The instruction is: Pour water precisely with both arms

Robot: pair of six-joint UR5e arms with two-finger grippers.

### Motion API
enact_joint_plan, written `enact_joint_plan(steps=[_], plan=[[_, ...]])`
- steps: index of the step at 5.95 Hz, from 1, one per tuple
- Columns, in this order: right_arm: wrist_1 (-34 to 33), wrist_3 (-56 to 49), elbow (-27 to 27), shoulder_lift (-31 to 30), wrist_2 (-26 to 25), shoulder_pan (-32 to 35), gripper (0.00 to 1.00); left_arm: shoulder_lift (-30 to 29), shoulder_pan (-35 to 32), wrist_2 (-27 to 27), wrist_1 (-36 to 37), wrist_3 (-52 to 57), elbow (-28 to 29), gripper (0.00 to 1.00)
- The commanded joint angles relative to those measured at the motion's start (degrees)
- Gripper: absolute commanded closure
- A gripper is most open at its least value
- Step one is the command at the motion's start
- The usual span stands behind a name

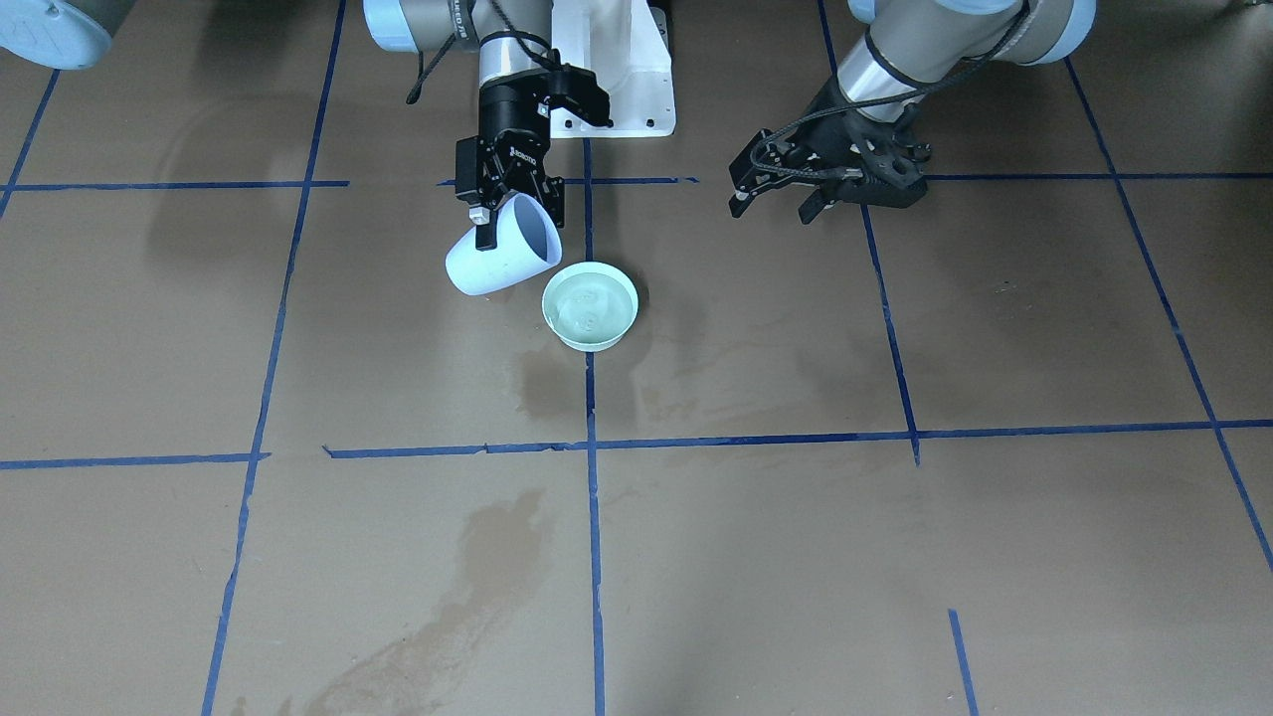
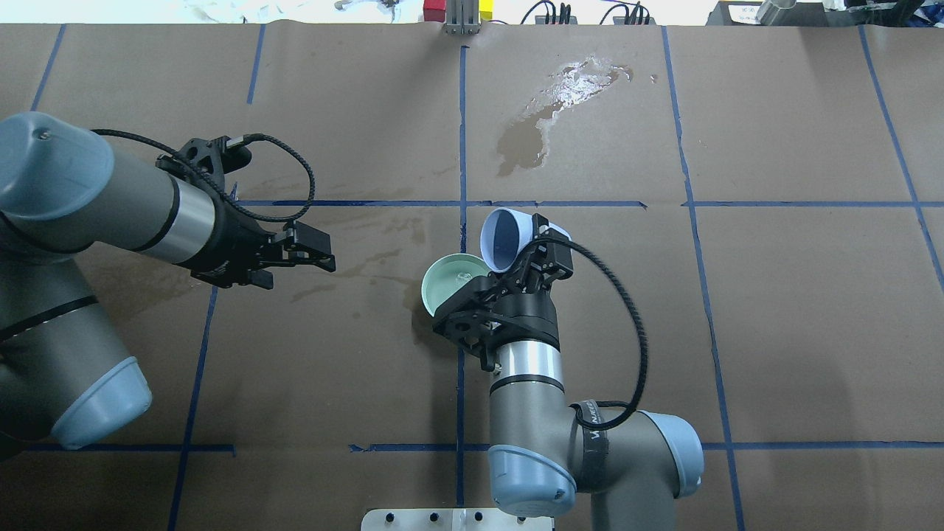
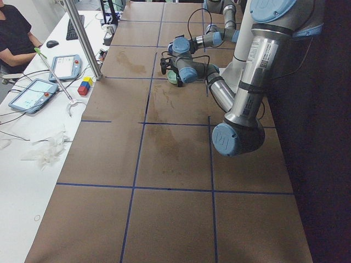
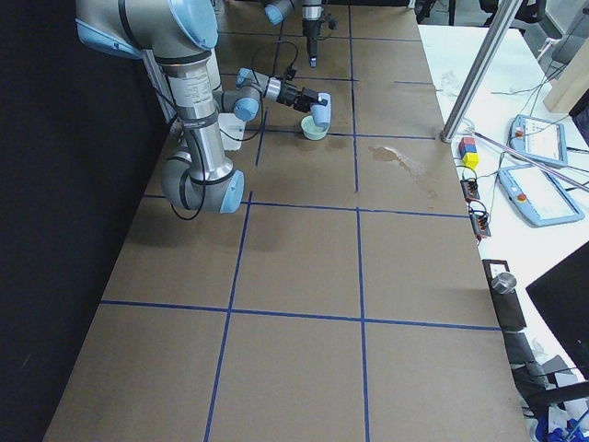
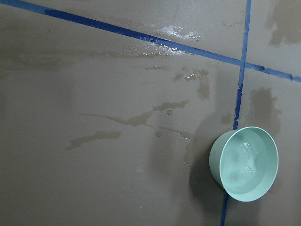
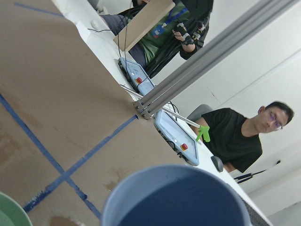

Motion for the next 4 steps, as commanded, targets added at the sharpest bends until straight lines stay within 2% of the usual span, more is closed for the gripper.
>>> enact_joint_plan(steps=[1,2,3,4], plan=[[0.22,25.54,1.49,-2.27,2.72,0.26,0.96,-2.22,0.86,2.33,0.02,-0.31,1.72,0.0],[0.22,36.21,3.41,-5.85,3.07,0.61,0.97,-2.22,1.3,2.52,0.02,-1.62,1.72,0.0],[0.22,42.59,8.48,-11.02,5.34,2.44,0.97,-2.31,1.82,3.04,0.02,-1.81,1.99,0.0],[0.22,45.35,11.84,-15.77,9.97,5.76,0.97,-2.31,2.96,4.79,0.02,-1.81,1.99,0.0]])
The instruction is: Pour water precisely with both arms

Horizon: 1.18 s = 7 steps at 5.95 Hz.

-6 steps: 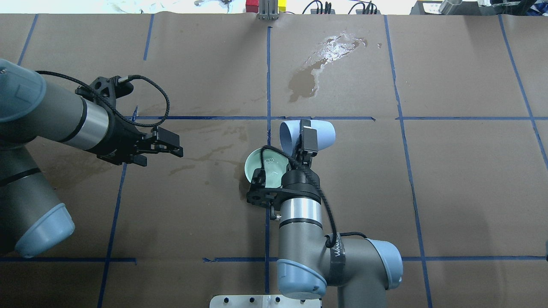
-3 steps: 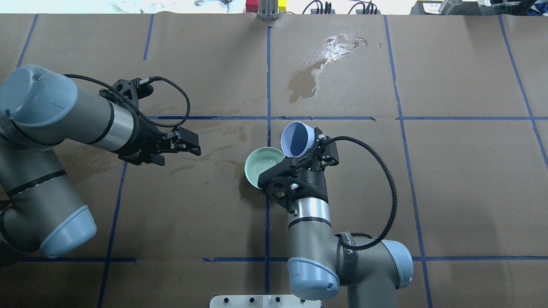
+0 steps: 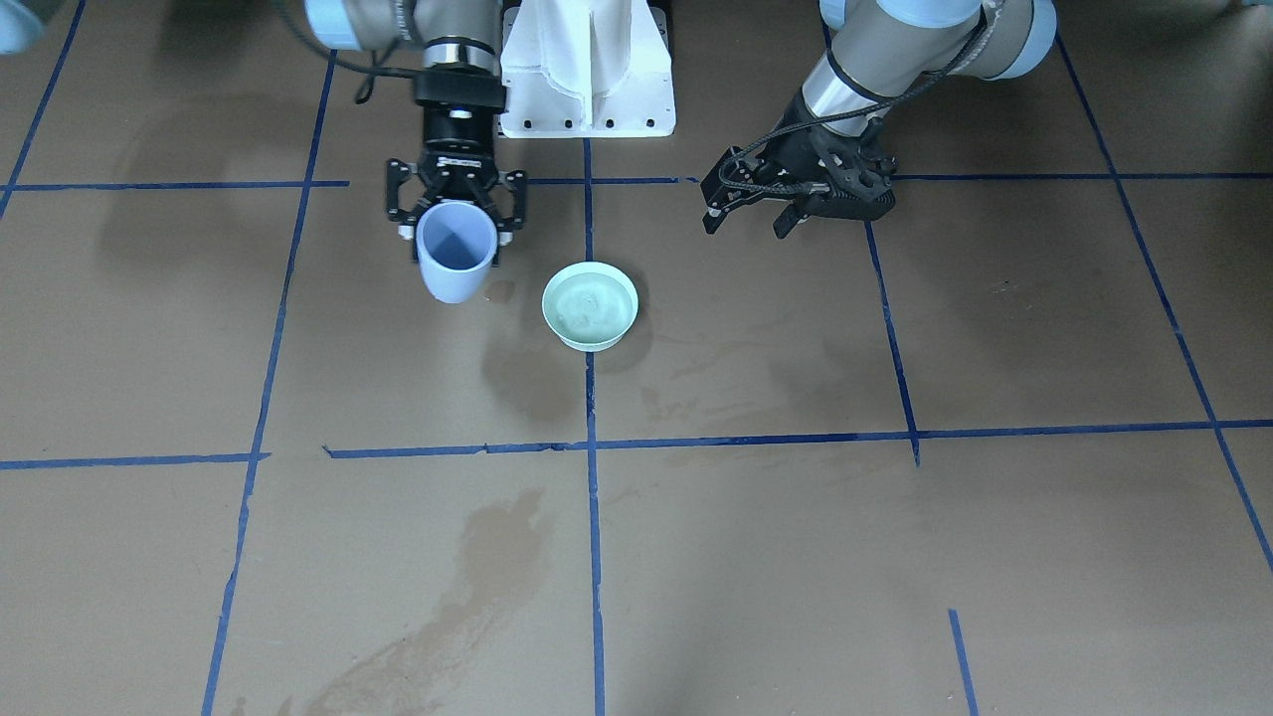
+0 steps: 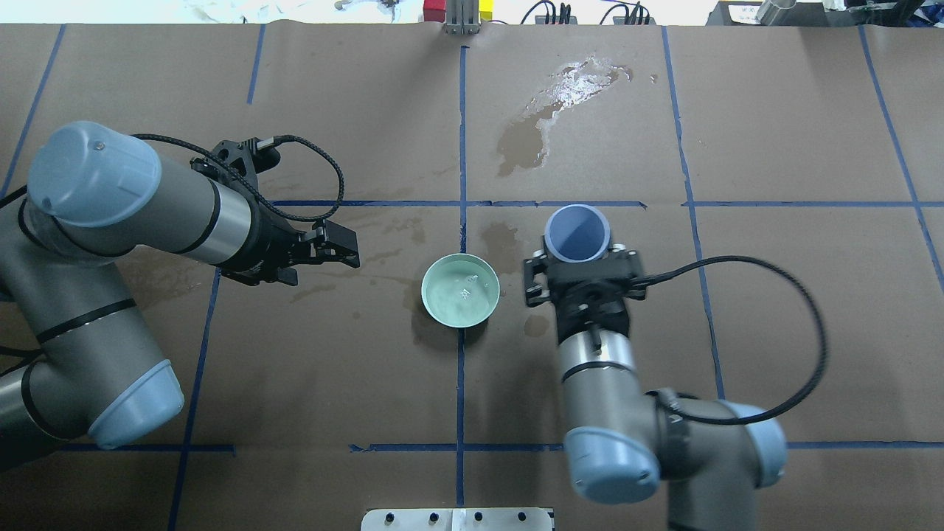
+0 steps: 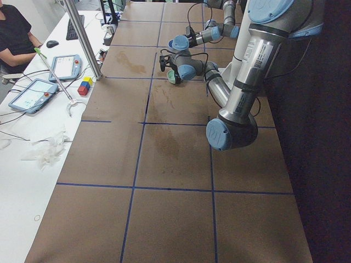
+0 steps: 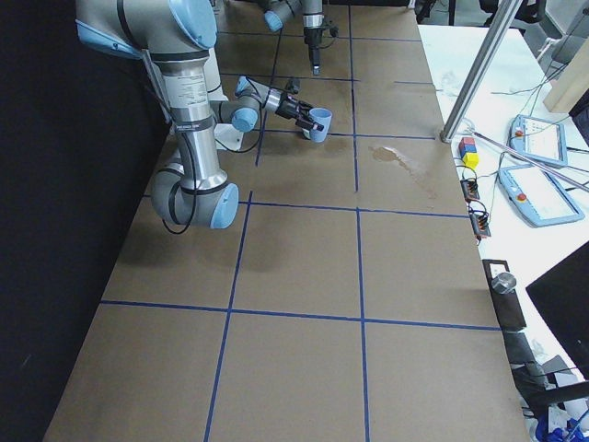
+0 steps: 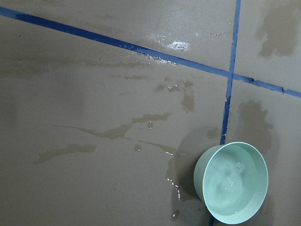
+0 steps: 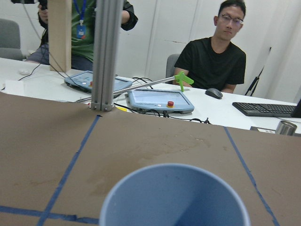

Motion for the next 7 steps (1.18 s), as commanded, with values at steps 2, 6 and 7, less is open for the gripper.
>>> enact_joint_plan(steps=[2,6,7], plan=[[4.26,5.68,7.22,-16.07,6.43,6.29,0.96,-0.66,2.05,2.38,0.09,-0.56,0.33,0.0],[46.5,5.6,-7.76,-33.95,6.17,9.2,0.95,-1.28,2.5,2.38,0.09,-1.17,1.21,0.0],[47.54,2.2,-10.5,-35.11,6.25,10.6,0.95,-1.28,2.5,2.47,0.09,-1.26,1.21,0.0]])
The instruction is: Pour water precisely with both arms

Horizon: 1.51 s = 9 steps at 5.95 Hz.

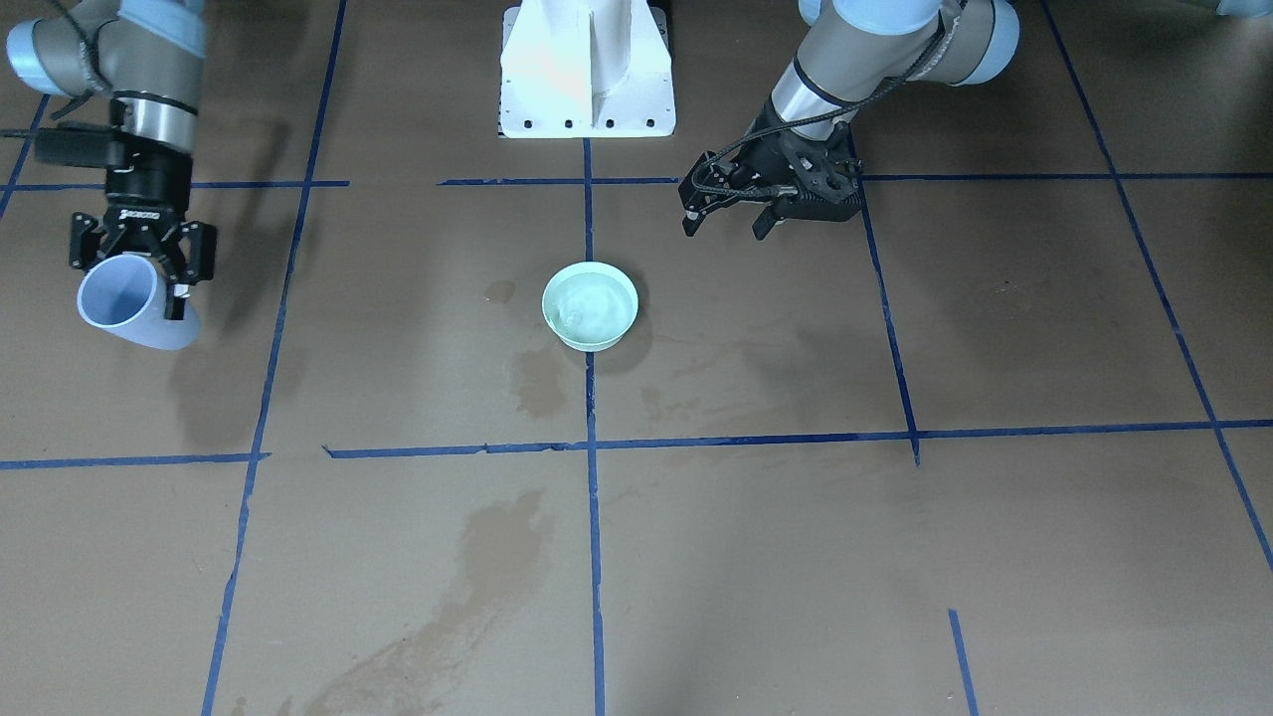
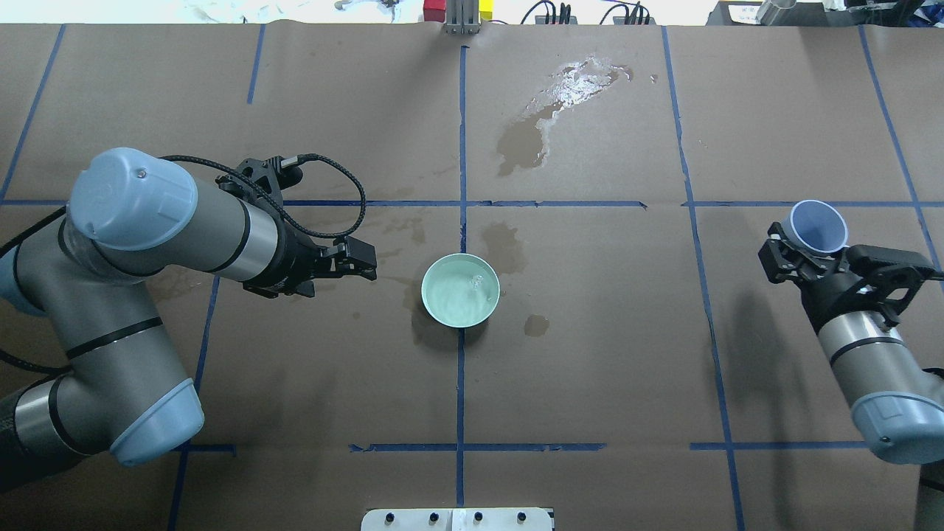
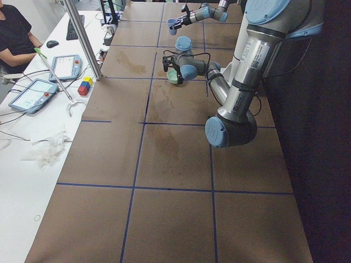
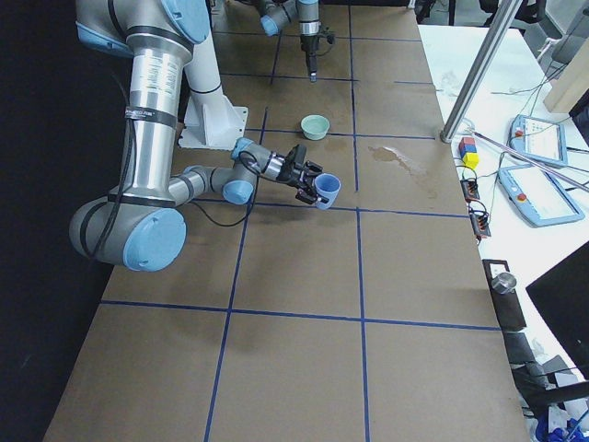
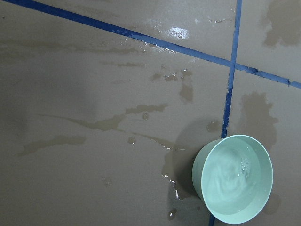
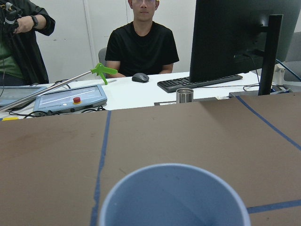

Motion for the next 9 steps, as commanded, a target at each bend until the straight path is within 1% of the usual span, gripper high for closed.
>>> enact_joint_plan(steps=[1,2,3,4,5,7,9], plan=[[3.46,-2.36,-5.01,-1.93,0.23,2.17,0.95,-0.01,0.01,0.05,0.0,-0.59,-0.08,0.0],[11.2,-2.8,-9.03,-1.94,0.32,2.62,0.95,-0.09,0.09,0.05,0.17,-0.68,-0.17,0.0],[14.76,-4.1,-10.29,-1.94,0.23,2.53,0.95,0.08,0.09,-0.04,0.18,-0.68,-0.69,0.0],[15.32,-3.94,-10.74,-2.03,0.23,2.45,0.94,0.34,0.09,-0.04,0.44,-0.68,-1.39,0.0],[15.32,-3.77,-13.7,-1.68,0.23,2.27,0.92,0.08,0.09,0.05,2.35,-0.68,-2.18,0.0],[15.41,-3.77,-14.25,-1.41,0.23,2.27,0.91,0.52,0.09,-0.04,2.73,-0.68,-3.5,0.0],[15.41,-3.41,-14.6,-0.27,0.23,2.18,0.88,0.52,0.01,-0.04,2.81,-0.68,-3.95,0.0]])
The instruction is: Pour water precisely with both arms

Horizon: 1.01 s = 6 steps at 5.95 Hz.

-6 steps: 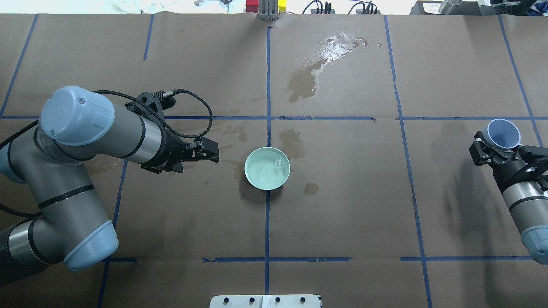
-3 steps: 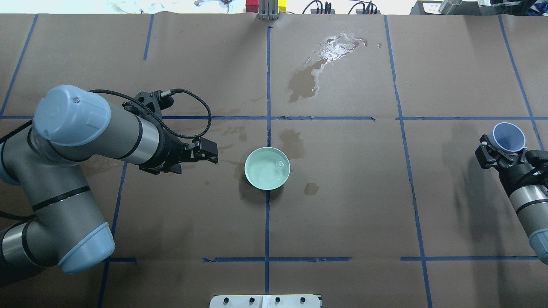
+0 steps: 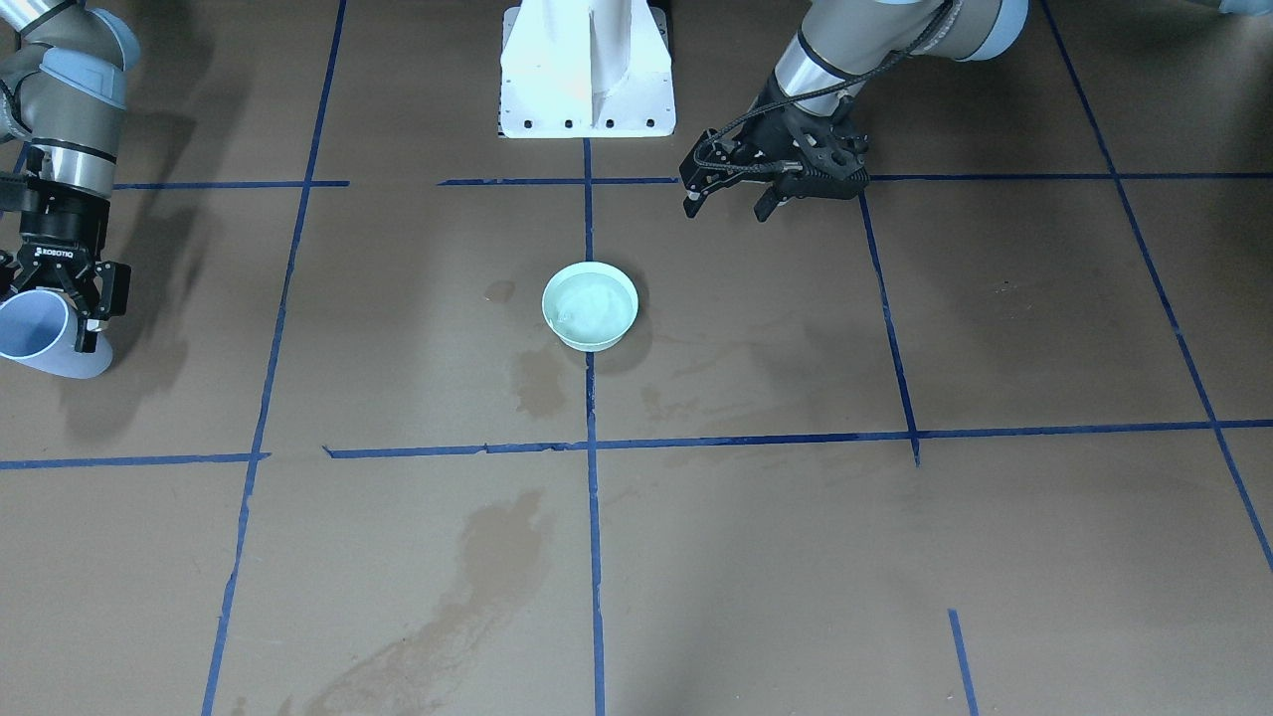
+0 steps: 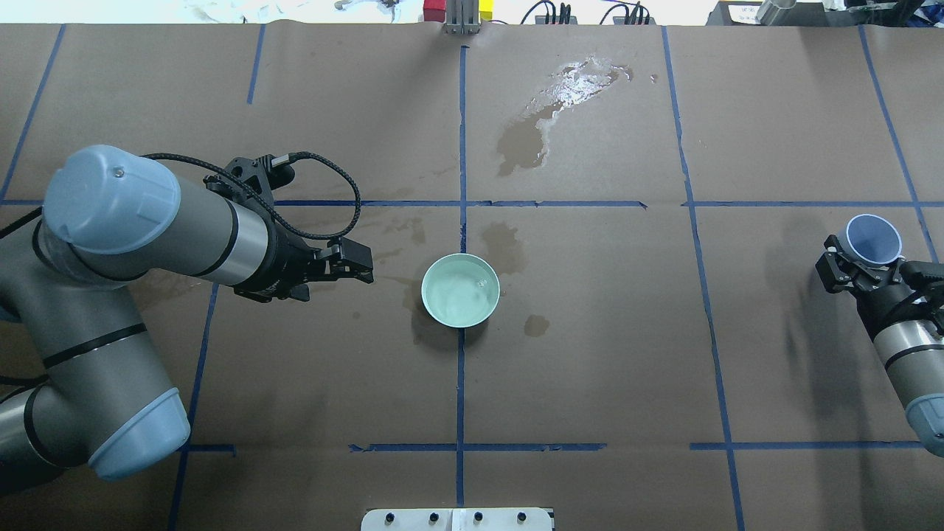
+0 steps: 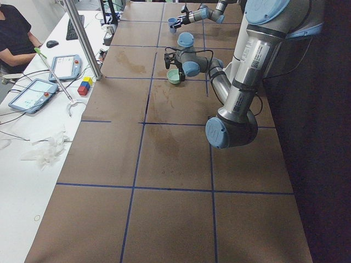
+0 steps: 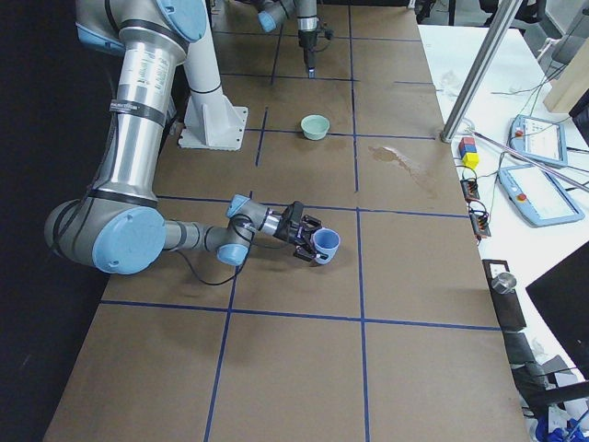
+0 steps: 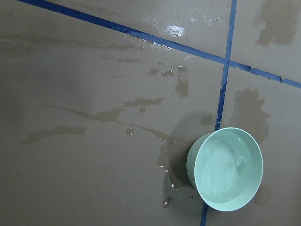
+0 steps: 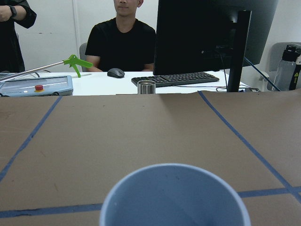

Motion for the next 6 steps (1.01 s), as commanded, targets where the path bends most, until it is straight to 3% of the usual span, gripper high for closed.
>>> enact_joint_plan(steps=[1,2,4,5,6], plan=[[0.0,0.18,-0.02,0.53,0.09,0.01,0.88,0.07,0.01,-0.01,0.73,0.0,-0.58,0.0],[0.0,0.18,-0.19,0.53,0.09,0.01,0.86,-0.36,0.01,-0.01,1.7,0.0,-0.58,0.0],[0.0,0.18,-0.19,0.53,0.78,-0.08,0.56,-0.11,0.01,-0.01,1.79,0.0,-0.84,0.0],[0.0,0.18,-0.19,0.53,1.05,-0.08,0.32,-0.11,0.01,-0.01,1.71,0.0,-0.84,0.0],[0.0,0.26,-0.19,0.53,1.05,-0.08,0.0,-0.11,0.01,-0.01,1.79,0.0,-0.84,0.0]])
